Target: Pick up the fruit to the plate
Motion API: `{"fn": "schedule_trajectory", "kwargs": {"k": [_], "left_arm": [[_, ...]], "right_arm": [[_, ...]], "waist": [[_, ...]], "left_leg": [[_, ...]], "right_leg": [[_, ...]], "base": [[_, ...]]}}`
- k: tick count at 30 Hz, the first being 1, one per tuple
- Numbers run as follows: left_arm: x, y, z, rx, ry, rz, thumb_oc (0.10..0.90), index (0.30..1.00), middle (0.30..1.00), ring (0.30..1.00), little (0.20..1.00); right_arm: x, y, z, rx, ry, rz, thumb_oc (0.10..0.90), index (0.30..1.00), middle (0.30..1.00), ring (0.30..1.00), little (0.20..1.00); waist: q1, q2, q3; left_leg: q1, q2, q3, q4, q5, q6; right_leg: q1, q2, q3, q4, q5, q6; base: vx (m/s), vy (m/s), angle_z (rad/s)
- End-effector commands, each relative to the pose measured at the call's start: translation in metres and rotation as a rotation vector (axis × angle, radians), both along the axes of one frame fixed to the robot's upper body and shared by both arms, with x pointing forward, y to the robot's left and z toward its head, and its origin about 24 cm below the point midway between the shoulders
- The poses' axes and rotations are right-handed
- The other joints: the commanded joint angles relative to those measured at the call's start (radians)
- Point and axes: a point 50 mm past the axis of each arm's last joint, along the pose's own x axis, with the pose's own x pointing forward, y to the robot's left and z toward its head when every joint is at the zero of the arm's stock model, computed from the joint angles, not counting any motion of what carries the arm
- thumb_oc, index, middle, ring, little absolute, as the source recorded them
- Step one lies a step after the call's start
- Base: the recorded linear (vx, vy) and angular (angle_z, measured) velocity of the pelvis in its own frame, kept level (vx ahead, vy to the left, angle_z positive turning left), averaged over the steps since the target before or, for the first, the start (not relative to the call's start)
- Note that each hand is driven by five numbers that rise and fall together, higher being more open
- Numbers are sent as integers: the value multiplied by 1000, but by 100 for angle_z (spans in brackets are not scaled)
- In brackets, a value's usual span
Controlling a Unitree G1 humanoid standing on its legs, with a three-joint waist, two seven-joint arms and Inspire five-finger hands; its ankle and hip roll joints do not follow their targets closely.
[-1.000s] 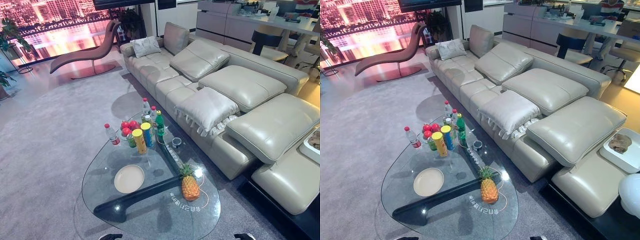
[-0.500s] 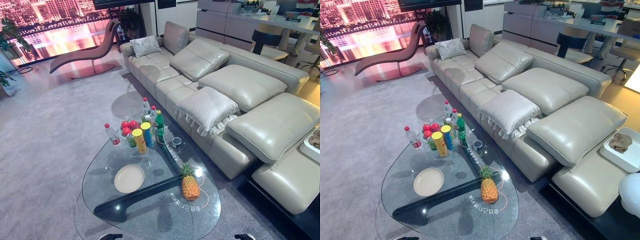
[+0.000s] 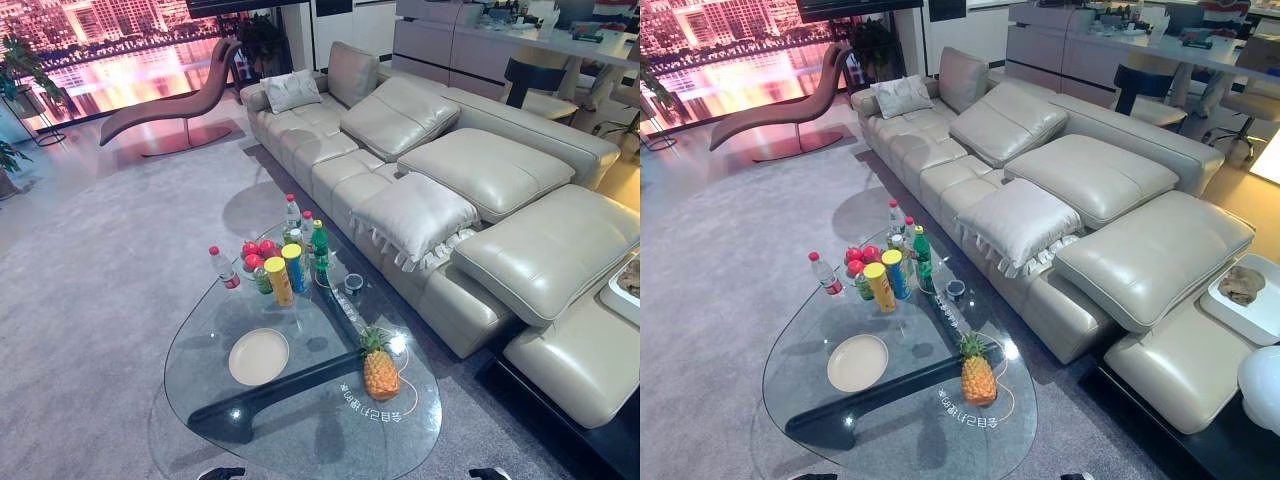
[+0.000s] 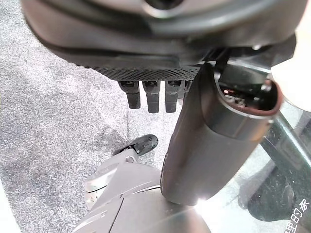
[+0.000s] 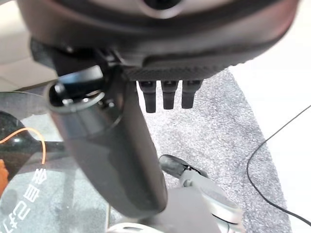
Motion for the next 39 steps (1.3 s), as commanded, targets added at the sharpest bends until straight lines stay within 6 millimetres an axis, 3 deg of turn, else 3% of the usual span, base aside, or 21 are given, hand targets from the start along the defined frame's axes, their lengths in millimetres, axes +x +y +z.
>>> {"fn": "schedule_trajectory", "kwargs": {"k": [1, 7, 12, 15, 21, 24, 26, 32, 39], "left_arm": [[28, -6, 4, 0, -49, -18, 800, 900, 900, 900, 900], [41, -8, 7, -2, -87, 8, 800, 900, 900, 900, 900], [57, -11, 12, -3, -132, -8, 800, 900, 900, 900, 900], [66, -12, 15, -12, -153, -14, 800, 900, 900, 900, 900], [101, -23, 28, -183, -202, -23, 800, 900, 900, 900, 900], [133, -17, 46, -165, -367, 141, 800, 900, 900, 900, 900], [138, -15, 49, -161, -402, 177, 800, 900, 900, 900, 900], [170, 0, 78, -161, -654, 394, 800, 900, 900, 900, 900], [186, 1, 93, -127, -758, 440, 800, 900, 900, 900, 900]], "right_arm": [[36, -3, 9, -39, -61, 40, 800, 900, 900, 900, 900], [39, -8, 12, -61, -80, 32, 800, 900, 900, 900, 900], [58, -15, 21, -99, -139, 9, 800, 900, 900, 900, 900], [69, -20, 27, -115, -170, -11, 800, 900, 900, 900, 900], [106, -30, 48, -130, -263, 9, 800, 900, 900, 900, 900], [131, -32, 63, -143, -364, -30, 800, 900, 900, 900, 900], [135, -32, 66, -144, -391, -44, 800, 900, 900, 900, 900], [166, -32, 91, -188, -625, -158, 800, 900, 900, 900, 900], [185, -33, 111, -221, -773, -195, 800, 900, 900, 900, 900]], "waist": [[16, -16, 72], [14, -4, 167], [11, 18, 274], [10, 23, 305], [8, 24, 396], [13, 21, 446], [14, 21, 451], [14, 27, 451], [13, 20, 451]], "left_leg": [[16, 2, -20, 6, -54, 1], [-70, -12, -34, 6, -19, 4], [-177, -49, -64, 6, 7, 16], [-211, -55, -69, 6, 14, 19], [-296, -61, -65, 6, 35, 23], [-394, -69, -77, 97, 29, 25], [-416, -70, -77, 118, 26, 25], [-613, -83, -77, 279, -2, 28], [-730, -88, -89, 366, -25, 37]], "right_leg": [[-17, -34, -62, 5, 21, 12], [-100, -45, -68, 7, 53, 8], [-211, -43, -51, 11, 82, -1], [-251, -39, -48, 27, 82, -6], [-381, -25, -7, 129, 53, -17], [-477, -23, 6, 212, 38, -26], [-497, -24, 4, 230, 34, -27], [-695, -29, 14, 372, 6, -27], [-808, -19, 34, 430, 7, -29]], "base": [[0, 0, 0], [-103, 4, 3], [-147, 2, 13], [-101, 22, 6], [-87, 21, 1], [-135, -10, -3], [-65, -8, -6], [-93, -14, 5], [-57, -17, 6]]}}
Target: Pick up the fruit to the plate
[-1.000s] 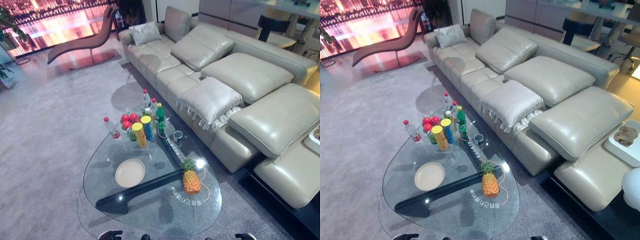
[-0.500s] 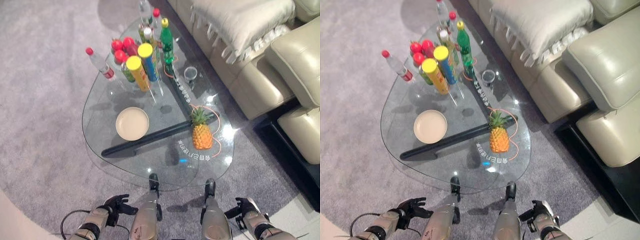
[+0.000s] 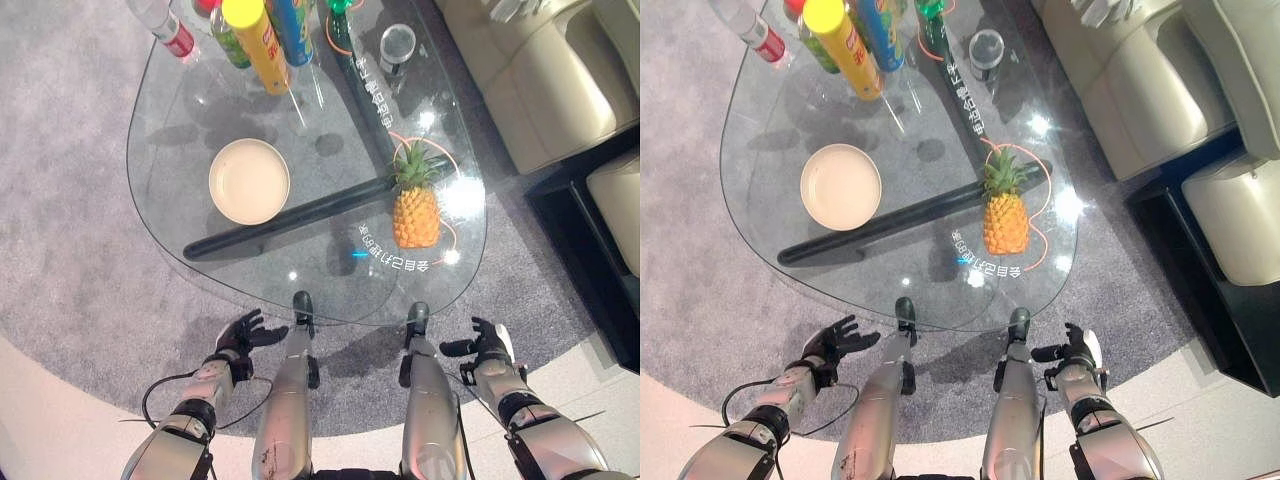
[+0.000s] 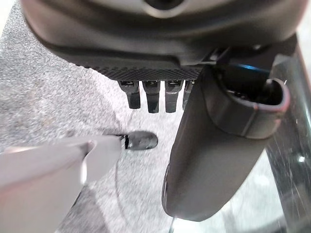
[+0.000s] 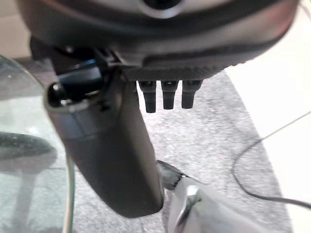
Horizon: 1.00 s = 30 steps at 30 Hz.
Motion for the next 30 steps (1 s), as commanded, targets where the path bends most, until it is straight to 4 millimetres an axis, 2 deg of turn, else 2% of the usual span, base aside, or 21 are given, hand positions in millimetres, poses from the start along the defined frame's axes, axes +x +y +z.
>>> {"fn": "schedule_trajectory", "kwargs": {"k": [1, 9, 16, 21, 25, 27, 30], "left_arm": [[-9, 19, -2, 47, -5, 126, 800, 900, 900, 900, 900], [2, 24, 12, 82, -90, 212, 800, 900, 900, 900, 900], [8, 27, 19, 112, -113, 215, 800, 900, 900, 900, 900], [9, 26, 20, 109, -108, 198, 800, 900, 900, 900, 900], [7, 25, 18, 113, -104, 181, 800, 900, 900, 900, 900], [4, 26, 15, 122, -102, 175, 800, 900, 900, 900, 900], [2, 26, 14, 124, -105, 173, 800, 900, 900, 900, 900]], "right_arm": [[-11, -30, 9, -54, -82, -132, 800, 900, 900, 900, 900], [5, -29, 28, -73, -200, -102, 800, 900, 900, 900, 900], [16, -30, 41, -75, -256, -100, 800, 900, 900, 900, 900], [14, -45, 48, -84, -272, -236, 800, 900, 900, 900, 900], [15, -65, 71, -103, -388, -417, 800, 900, 900, 900, 900], [19, -77, 95, -111, -515, -554, 800, 900, 900, 900, 900], [24, -84, 123, -114, -669, -667, 800, 900, 900, 900, 900]], "waist": [[9, -29, 3], [15, -41, 3], [22, -44, 3], [28, -42, 3], [33, -40, 3], [36, -41, 3], [37, -39, 3]], "left_leg": [[-112, -39, -15, 175, -122, 12], [-179, -37, -30, 219, -133, 14], [-211, -38, -40, 235, -135, 10], [-222, -39, -43, 241, -137, 10], [-224, -38, -43, 238, -136, 12], [-220, -36, -44, 228, -135, 13], [-212, -36, -40, 212, -133, 14]], "right_leg": [[-102, 41, -4, -15, 72, -26], [-164, 48, -6, 10, 72, -23], [-193, 47, -15, 20, 70, -25], [-202, 44, -20, 25, 71, -25], [-202, 44, -24, 25, 73, -22], [-198, 42, -26, 19, 77, -19], [-194, 43, -29, 12, 81, -16]], "base": [[-64, -23, 0], [-17, -5, -1], [0, 0, 0], [4, -3, 1], [-1, -7, 1], [-5, -34, 4], [0, 0, 0]]}}
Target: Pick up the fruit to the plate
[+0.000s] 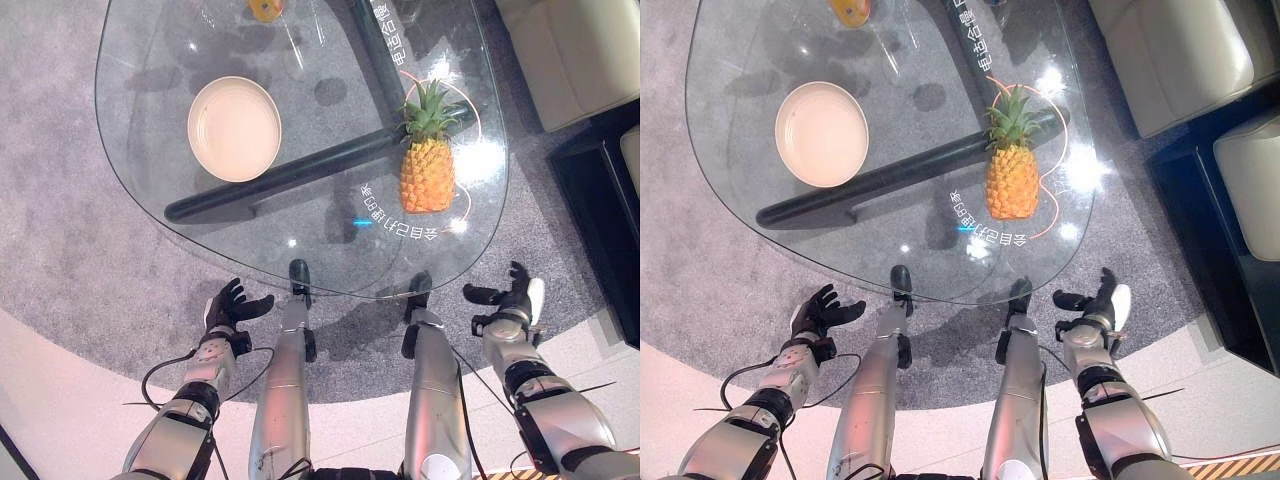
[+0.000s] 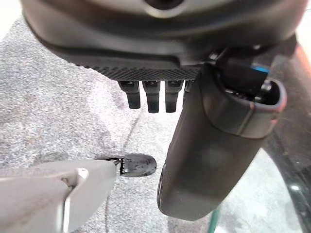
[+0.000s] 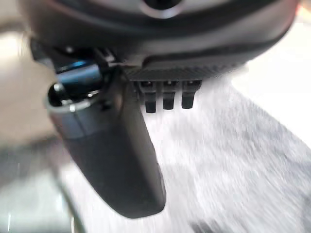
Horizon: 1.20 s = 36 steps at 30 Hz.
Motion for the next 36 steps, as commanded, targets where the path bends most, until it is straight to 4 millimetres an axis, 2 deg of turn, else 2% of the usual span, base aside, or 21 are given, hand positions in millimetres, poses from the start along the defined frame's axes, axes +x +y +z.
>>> {"fn": "schedule_trajectory", "kwargs": {"k": [1, 6, 7, 9, 12, 15, 17, 18, 22, 25, 30, 36], "left_arm": [[-14, 22, -6, 46, 10, 69, 800, 900, 900, 900, 900], [-13, 21, -4, 40, 4, 71, 800, 900, 900, 900, 900], [-13, 19, -4, 38, -1, 75, 800, 900, 900, 900, 900], [-13, 16, -4, 32, -8, 77, 800, 900, 900, 900, 900], [-12, 14, -4, 27, -12, 76, 800, 900, 900, 900, 900], [-12, 13, -4, 22, -14, 74, 800, 900, 900, 900, 900], [-13, 12, -5, 17, -16, 76, 800, 900, 900, 900, 900], [-14, 12, -7, 13, -17, 80, 800, 900, 900, 900, 900], [-16, 10, -8, 3, -22, 87, 800, 900, 900, 900, 900], [-19, 7, -10, -1, -21, 90, 800, 900, 900, 900, 900], [-22, 5, -13, 1, -14, 88, 800, 900, 900, 900, 900], [-23, 3, -15, 2, -9, 81, 800, 900, 900, 900, 900]], "right_arm": [[-10, -43, 48, -87, -230, -270, 800, 900, 900, 900, 900], [-1, -35, 86, -135, -421, -327, 800, 900, 900, 900, 900], [2, -26, 102, -168, -499, -326, 800, 900, 900, 900, 900], [4, -16, 120, -210, -588, -315, 800, 900, 900, 900, 900], [6, -3, 138, -268, -689, -283, 800, 900, 900, 900, 900], [7, 11, 154, -332, -764, -218, 800, 900, 900, 900, 900], [7, 25, 167, -382, -821, -143, 800, 900, 900, 900, 900], [8, 39, 175, -399, -860, -65, 800, 900, 900, 900, 900], [5, 74, 183, -440, -885, 142, 800, 900, 900, 900, 900], [1, 98, 181, -437, -895, 270, 800, 900, 900, 900, 900], [-4, 124, 176, -409, -894, 440, 800, 900, 900, 900, 900], [-6, 142, 171, -378, -855, 561, 800, 900, 900, 900, 900]], "waist": [[10, -25, -9], [5, -26, -9], [1, -28, -9], [-4, -28, -9], [-6, -25, -9], [-7, -22, -9], [-10, -19, -9], [-14, -19, -9], [-22, -21, -9], [-26, -24, -9], [-28, -28, -9], [-27, -29, -9]], "left_leg": [[-37, -47, -20, 136, -130, 12], [-42, -49, -21, 127, -126, 12], [-40, -49, -20, 119, -124, 12], [-41, -51, -19, 107, -119, 13], [-40, -55, -20, 97, -116, 15], [-37, -59, -19, 89, -113, 16], [-36, -61, -18, 87, -112, 17], [-35, -60, -16, 88, -111, 16], [-32, -62, -12, 78, -104, 16], [-30, -64, -9, 75, -102, 17], [-25, -65, -5, 72, -100, 18], [-21, -67, -2, 74, -100, 17]], "right_leg": [[-9, 32, -45, -94, 93, 3], [-16, 29, -48, -105, 102, 5], [-16, 32, -49, -111, 104, 4], [-18, 33, -49, -120, 106, 4], [-20, 31, -47, -128, 111, 6], [-17, 29, -48, -135, 111, 7], [-19, 27, -46, -134, 110, 7], [-18, 26, -45, -133, 106, 7], [-14, 23, -43, -141, 104, 5], [-12, 27, -41, -139, 97, 0], [-8, 29, -44, -132, 89, -5], [-4, 30, -44, -130, 85, -10]], "base": [[0, 0, 0], [-12, 11, 0], [-29, 33, 0], [-33, 40, 0], [-9, 10, 0], [0, 0, 0], [-12, 45, 2], [-5, 45, 1], [3, 40, 0], [4, 14, 0], [0, 0, 0], [0, 0, 0]]}}
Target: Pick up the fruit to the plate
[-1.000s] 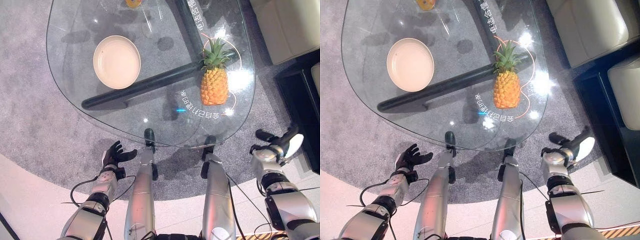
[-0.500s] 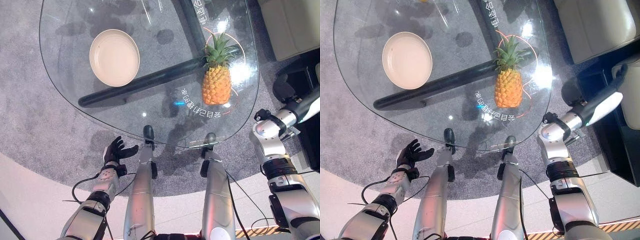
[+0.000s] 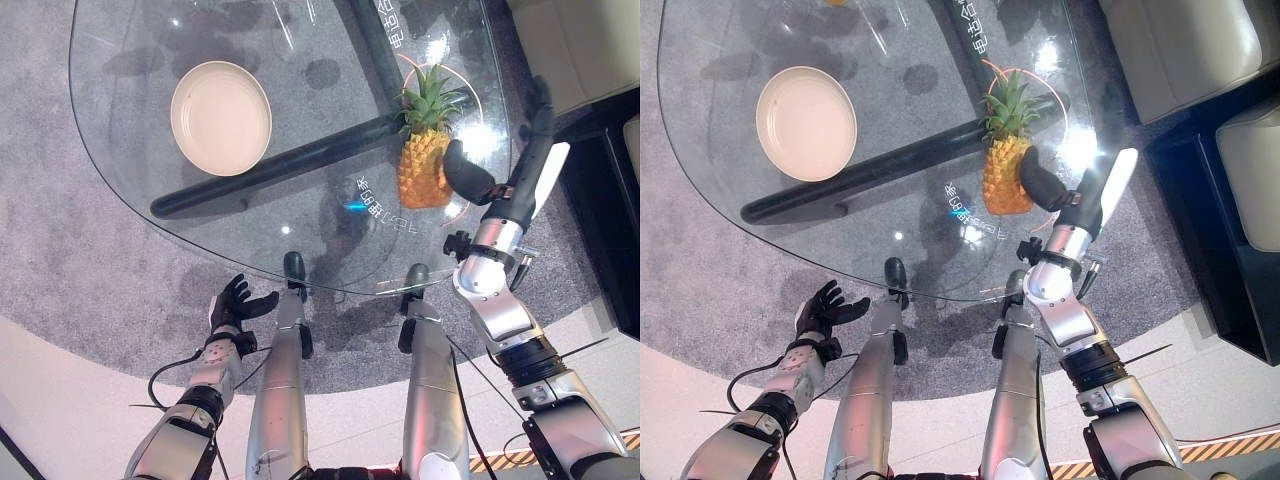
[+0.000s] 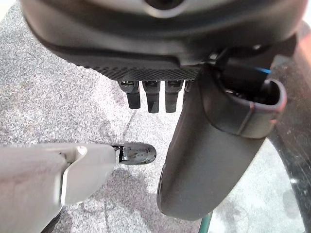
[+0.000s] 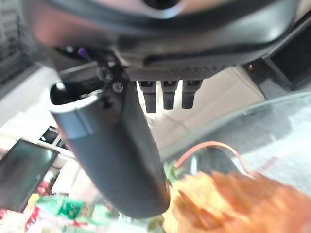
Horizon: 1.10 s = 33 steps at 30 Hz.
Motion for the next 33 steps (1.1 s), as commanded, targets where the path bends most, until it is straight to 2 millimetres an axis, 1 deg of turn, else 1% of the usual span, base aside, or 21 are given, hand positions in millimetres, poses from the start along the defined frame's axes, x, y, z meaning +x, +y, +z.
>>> {"fn": "schedule_trajectory", "kwargs": {"k": [1, 5, 16, 19, 24, 25, 30, 33], "left_arm": [[-23, 18, -17, 35, 52, 83, 800, 900, 900, 900, 900], [-23, 15, -17, 33, 56, 79, 800, 900, 900, 900, 900], [-26, 14, -20, 34, 76, 71, 800, 900, 900, 900, 900], [-26, 13, -21, 31, 78, 70, 800, 900, 900, 900, 900], [-26, 12, -21, 34, 82, 62, 800, 900, 900, 900, 900], [-26, 11, -22, 33, 85, 60, 800, 900, 900, 900, 900], [-25, 10, -22, 38, 88, 51, 800, 900, 900, 900, 900], [-25, 10, -21, 43, 88, 47, 800, 900, 900, 900, 900]], "right_arm": [[-18, 15, 33, -31, -169, 116, 800, 900, 900, 900, 900], [-18, 25, 28, -46, -120, 175, 800, 900, 900, 900, 900], [-18, 34, 23, -45, -67, 222, 800, 900, 900, 900, 900], [-18, 35, 19, -48, -44, 220, 800, 900, 900, 900, 900], [-15, 34, 13, -33, -8, 202, 800, 900, 900, 900, 900], [-12, 31, 8, -27, 15, 168, 800, 900, 900, 900, 900], [-2, 26, -5, 26, 102, 140, 800, 900, 900, 900, 900], [1, 25, -9, 39, 131, 139, 800, 900, 900, 900, 900]], "waist": [[4, -21, -13], [6, -20, -13], [10, -15, -13], [8, -14, -13], [11, -12, -13], [13, -10, -13], [21, -6, -13], [25, -5, -13]], "left_leg": [[9, -57, 2, 80, -102, 19], [13, -59, 4, 79, -101, 19], [25, -57, 12, 72, -95, 18], [25, -57, 13, 74, -94, 19], [29, -57, 15, 72, -93, 19], [30, -58, 14, 72, -92, 20], [30, -58, 15, 73, -92, 21], [29, -58, 14, 72, -91, 21]], "right_leg": [[20, 38, -38, -116, 82, -12], [24, 36, -40, -118, 82, -14], [29, 36, -44, -113, 79, -17], [27, 36, -42, -109, 79, -17], [29, 33, -44, -110, 82, -16], [28, 34, -43, -108, 82, -16], [30, 31, -48, -109, 84, -17], [28, 29, -51, -108, 84, -18]], "base": [[0, 0, 0], [0, 0, 0], [0, 0, 0], [0, 0, 0], [0, 0, 0], [0, 0, 0], [0, 0, 0], [0, 0, 0]]}}
